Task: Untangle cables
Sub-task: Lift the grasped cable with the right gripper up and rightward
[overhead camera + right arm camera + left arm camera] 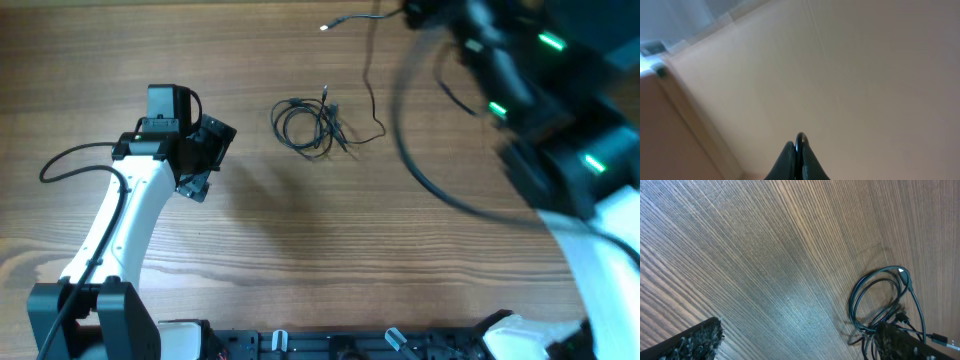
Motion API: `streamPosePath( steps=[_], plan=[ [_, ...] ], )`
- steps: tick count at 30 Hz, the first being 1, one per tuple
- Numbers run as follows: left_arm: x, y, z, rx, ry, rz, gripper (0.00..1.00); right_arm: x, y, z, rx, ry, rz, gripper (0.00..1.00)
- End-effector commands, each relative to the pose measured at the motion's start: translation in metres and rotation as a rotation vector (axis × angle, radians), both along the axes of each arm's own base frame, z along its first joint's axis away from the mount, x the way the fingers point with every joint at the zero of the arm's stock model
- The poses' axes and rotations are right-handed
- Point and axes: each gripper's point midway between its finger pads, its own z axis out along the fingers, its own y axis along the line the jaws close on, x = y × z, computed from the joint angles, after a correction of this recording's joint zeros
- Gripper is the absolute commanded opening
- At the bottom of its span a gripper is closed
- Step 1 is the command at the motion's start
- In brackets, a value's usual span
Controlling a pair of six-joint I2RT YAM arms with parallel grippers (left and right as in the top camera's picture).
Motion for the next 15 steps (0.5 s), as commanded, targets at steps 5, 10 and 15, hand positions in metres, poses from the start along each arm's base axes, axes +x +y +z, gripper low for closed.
streamPosePath(
  steps=[5,10,15],
  plan=[
    [0.003,0.002,0.000,0.011,-0.004,0.001,1.00,-0.063,-0.057,0.139,0.157,-0.431,-0.130,0.05],
    [0.006,0.005,0.001,0.028,-0.020,0.008,1.00,-0.112,-0.090,0.192,0.146,-0.598,-0.208,0.04],
    [0.006,0.005,0.001,0.028,-0.020,0.008,1.00,-0.074,-0.068,0.159,-0.042,-0.506,-0.228,0.04]
  ],
)
